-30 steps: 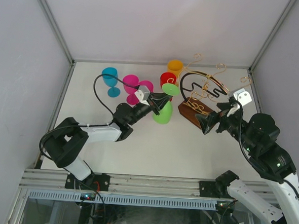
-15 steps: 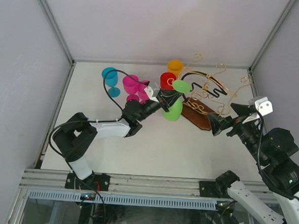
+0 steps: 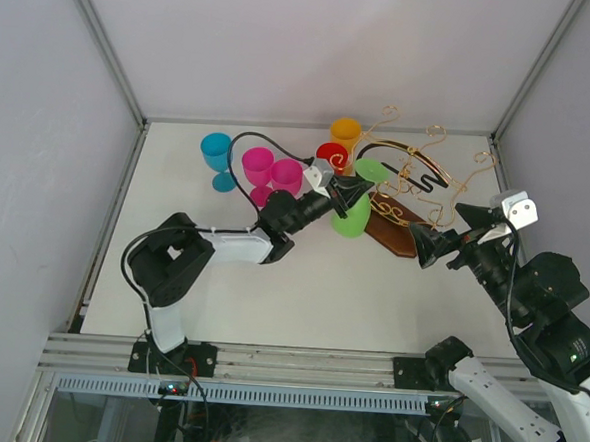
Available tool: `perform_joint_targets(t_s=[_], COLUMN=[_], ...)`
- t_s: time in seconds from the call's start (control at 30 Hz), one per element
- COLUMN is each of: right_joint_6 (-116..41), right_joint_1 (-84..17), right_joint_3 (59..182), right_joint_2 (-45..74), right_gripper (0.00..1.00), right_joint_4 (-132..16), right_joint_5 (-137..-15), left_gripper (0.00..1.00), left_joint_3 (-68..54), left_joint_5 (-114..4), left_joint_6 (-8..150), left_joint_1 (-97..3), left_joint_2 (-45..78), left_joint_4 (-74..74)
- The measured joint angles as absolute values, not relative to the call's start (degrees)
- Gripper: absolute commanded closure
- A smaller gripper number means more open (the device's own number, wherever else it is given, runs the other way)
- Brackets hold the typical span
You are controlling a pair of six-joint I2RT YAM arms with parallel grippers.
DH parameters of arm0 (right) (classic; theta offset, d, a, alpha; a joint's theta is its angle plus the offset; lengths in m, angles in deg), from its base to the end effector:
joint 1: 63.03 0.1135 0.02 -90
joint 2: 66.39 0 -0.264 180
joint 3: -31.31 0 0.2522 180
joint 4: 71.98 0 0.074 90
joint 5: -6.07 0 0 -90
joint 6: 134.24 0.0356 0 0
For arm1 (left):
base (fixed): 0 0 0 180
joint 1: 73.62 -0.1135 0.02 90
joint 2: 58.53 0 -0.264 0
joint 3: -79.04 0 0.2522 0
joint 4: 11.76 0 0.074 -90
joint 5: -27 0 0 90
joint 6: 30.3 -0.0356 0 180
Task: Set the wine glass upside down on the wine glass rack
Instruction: Turn the wine glass upside down at the wine rack.
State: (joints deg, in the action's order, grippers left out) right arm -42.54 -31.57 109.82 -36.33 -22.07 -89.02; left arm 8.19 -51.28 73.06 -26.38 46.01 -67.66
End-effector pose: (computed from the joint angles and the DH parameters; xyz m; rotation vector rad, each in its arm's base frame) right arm 0.0598 0.0329 0.4317 -0.3455 1.5716 0.3787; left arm 0.2642 -0.2963 0.2703 0.5440 1.1341 -1.0439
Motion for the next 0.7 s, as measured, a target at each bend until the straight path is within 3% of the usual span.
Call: perform_joint_targets(t_s=[0.7], right_joint_6=[-43.2], right_joint_1=[-31.6], right_joint_3=[109.8], right_joint_2=[-36.3], right_gripper=[0.0], right_joint_4=[-22.0], right_joint_5=[-89.5], left_gripper=[1.0], left_joint_3=[2.1], left_joint_5=[-50.1], left_joint_6=[73.2], left_joint_1=[-25.7], left_joint_2=[50.3], left_joint_4=[-67.9])
